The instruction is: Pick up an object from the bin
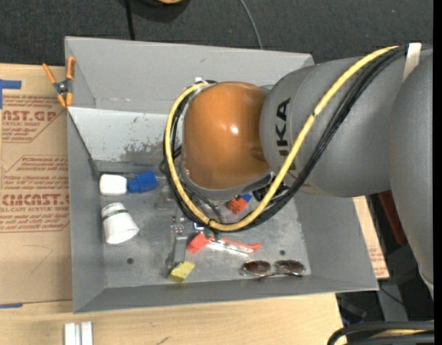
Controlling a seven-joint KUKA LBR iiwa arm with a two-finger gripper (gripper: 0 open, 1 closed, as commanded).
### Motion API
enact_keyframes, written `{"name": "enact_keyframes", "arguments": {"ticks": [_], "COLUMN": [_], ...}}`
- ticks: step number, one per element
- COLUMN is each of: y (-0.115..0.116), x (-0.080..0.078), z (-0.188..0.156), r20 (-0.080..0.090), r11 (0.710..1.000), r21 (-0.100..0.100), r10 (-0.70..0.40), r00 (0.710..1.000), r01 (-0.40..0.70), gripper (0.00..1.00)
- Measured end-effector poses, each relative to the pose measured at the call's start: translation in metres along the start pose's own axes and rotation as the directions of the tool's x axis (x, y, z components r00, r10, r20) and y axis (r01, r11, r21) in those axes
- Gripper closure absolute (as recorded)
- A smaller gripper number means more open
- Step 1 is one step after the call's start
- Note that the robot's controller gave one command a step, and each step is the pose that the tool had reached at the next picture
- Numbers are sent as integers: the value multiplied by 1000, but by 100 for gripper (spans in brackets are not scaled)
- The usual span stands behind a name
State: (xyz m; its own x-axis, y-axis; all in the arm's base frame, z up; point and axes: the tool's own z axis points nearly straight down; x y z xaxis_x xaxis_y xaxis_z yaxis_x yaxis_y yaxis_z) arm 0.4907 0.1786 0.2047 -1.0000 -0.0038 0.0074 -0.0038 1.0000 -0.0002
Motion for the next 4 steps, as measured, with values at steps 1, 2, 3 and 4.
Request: {"name": "enact_keyframes", "arguments": {"ticks": [1, 2, 3, 4], "y": [-1, -23, -72, -94], "x": [-2, 2, -3, -3], "z": [-4, 38, 65, 63], "r20": [7, 12, 3, 7], "r11": [1000, 1000, 1000, 1000], "r21": [-2, -4, 0, -1], "r10": [3, -22, -25, -6], "r00": [1000, 1000, 1000, 1000], "r01": [-3, 22, 25, 6], "gripper": [0, 0, 0, 0]}}
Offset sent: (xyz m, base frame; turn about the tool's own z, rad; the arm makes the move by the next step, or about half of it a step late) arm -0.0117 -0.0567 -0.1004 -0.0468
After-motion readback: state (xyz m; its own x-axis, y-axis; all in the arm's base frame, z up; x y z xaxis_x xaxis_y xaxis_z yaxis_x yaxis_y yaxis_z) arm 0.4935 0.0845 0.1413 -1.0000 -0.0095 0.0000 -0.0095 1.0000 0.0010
